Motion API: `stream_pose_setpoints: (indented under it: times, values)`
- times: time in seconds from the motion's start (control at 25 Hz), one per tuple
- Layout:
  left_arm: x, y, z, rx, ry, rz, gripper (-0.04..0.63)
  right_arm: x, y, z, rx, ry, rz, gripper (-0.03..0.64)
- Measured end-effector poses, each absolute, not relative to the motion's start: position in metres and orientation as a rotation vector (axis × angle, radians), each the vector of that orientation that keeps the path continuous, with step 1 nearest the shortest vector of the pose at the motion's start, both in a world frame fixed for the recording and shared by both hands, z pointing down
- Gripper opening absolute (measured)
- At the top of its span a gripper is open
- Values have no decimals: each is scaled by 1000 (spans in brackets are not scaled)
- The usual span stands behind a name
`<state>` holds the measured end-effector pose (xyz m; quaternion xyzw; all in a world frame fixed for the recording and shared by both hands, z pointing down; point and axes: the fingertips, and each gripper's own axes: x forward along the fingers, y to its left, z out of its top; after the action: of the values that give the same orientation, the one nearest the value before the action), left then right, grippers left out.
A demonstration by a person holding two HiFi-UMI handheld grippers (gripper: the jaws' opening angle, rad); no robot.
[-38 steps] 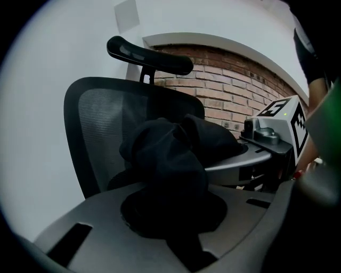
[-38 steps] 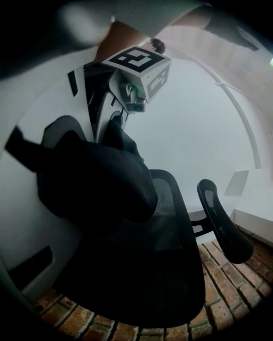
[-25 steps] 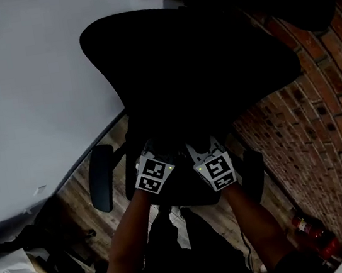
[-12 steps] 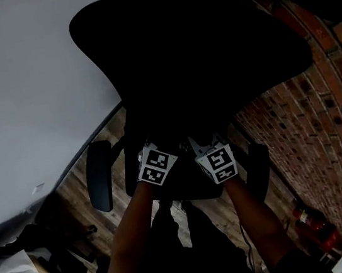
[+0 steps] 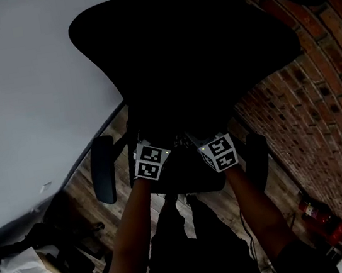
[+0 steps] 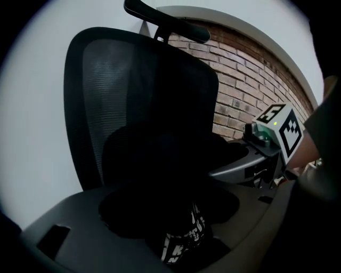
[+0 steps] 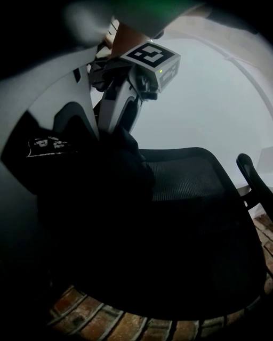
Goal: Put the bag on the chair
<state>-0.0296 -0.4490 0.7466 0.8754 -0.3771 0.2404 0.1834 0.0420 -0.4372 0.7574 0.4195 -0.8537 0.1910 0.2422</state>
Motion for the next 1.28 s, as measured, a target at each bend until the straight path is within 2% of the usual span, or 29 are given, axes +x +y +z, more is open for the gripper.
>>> stream_pose_setpoints:
  times: [0.08,0.4,0.72,0.8,0.84,0.96,1.04,1.12,1.28]
  values:
    - [-34,-443,733,2459,-1101,652,261,53,-430,750,1190,-2325,532,277]
    - [-31,-415,662,2500,-1174,548,259,68,-406,690,1286,-2383,554,278]
    - [-37,-403,589,2590,-1252,496,252,48,-392,598,1340,-2458,322,277]
    - [-40,-395,573,2610,-1258,488,244,43,-387,581,1365,-2454,269,239]
    - [-41,-391,565,2618,-1263,475,231,43,-385,571,1389,-2459,245,193]
    - [-45,-382,542,2644,-1284,426,145,40,-380,539,1465,-2484,167,135]
    - [-48,-372,527,2669,-1282,397,34,35,-371,518,1499,-2507,128,73]
    - [-49,-360,512,2693,-1251,353,11,28,-359,500,1507,-2534,109,43]
    - [-50,-347,486,2707,-1195,255,11,12,-344,475,1499,-2565,64,20]
